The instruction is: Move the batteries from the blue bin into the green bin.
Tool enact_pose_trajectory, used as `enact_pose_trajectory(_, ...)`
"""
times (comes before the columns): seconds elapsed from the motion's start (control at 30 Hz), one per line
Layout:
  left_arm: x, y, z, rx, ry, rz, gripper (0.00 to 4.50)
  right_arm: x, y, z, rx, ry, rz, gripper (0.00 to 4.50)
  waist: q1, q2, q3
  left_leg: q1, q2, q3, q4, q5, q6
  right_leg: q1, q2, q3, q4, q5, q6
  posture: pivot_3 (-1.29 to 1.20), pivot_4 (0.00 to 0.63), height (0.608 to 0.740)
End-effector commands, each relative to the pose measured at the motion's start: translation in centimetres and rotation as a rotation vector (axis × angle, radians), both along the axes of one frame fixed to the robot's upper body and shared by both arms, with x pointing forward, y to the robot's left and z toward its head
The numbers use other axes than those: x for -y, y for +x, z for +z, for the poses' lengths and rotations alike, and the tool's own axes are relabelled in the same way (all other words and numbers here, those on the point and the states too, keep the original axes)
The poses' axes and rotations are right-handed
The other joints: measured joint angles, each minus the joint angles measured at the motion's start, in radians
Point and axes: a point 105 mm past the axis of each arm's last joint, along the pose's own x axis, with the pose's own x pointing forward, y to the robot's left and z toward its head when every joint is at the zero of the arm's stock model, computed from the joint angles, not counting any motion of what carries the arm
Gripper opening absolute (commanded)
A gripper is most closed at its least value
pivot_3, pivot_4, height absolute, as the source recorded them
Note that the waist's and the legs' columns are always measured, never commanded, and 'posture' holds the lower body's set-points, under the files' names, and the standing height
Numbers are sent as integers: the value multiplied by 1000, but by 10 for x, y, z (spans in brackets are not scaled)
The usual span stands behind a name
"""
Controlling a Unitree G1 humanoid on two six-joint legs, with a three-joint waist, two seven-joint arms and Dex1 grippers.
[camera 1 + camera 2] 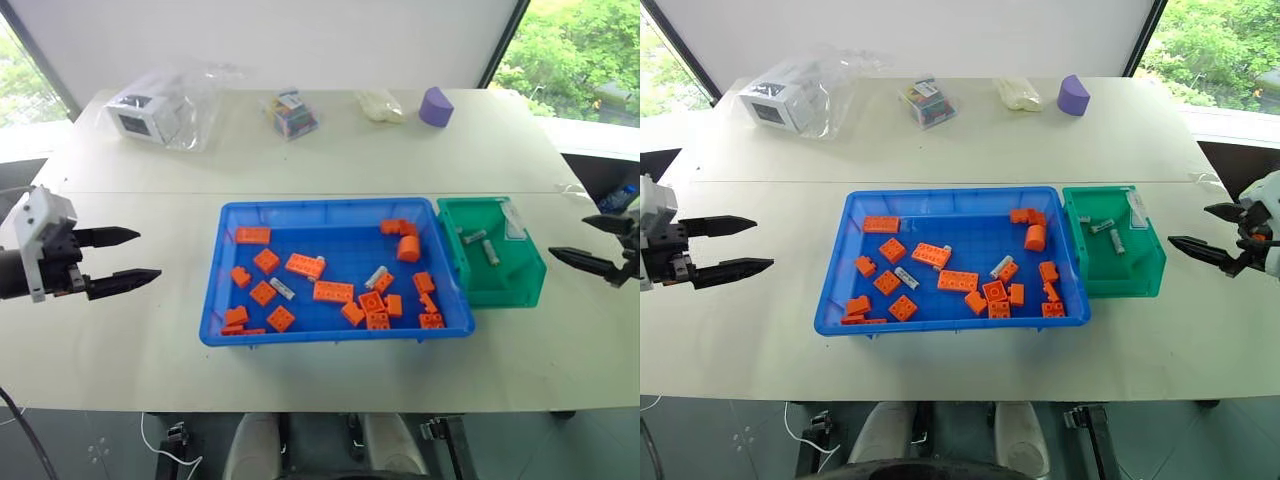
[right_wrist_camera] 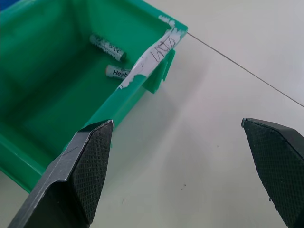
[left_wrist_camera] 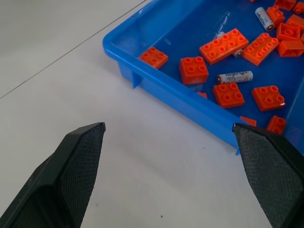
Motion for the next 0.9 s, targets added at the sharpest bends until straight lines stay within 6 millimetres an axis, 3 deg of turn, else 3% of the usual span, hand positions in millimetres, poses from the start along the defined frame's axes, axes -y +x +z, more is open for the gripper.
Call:
enact_pose_trajectory(0.03,-2,-1,7,62,64,1,4500,0,2,11,35,6,3,4450,0,0,0,0,0,0,0,0,0,0,0,0,0,0,0,0,150,734)
enact_pose_trajectory(0.47,5,7,17,82,11,5,4500,4,3,10,26,-11,-20,4450,1,0,0,0,0,3,2,0,0,0,1,0,3,0,0,0,150,734)
enact_pose_trajectory(0.63,17,11,28,125,-14,-19,4500,1,7,21,40,-98,8,4450,1,0,0,0,0,3,4,0,0,0,1,0,5,0,0,0,150,734)
enact_pose_trajectory(0.77,34,5,32,101,-23,-103,4500,-32,15,45,74,-86,123,4450,-4,1,1,1,0,4,6,0,0,0,1,1,9,0,0,0,150,734)
enact_pose_trajectory(0.9,56,-7,35,69,-8,-229,4500,-95,25,62,86,-51,298,4450,-7,3,2,1,2,2,11,0,0,-1,3,1,14,0,0,0,150,734)
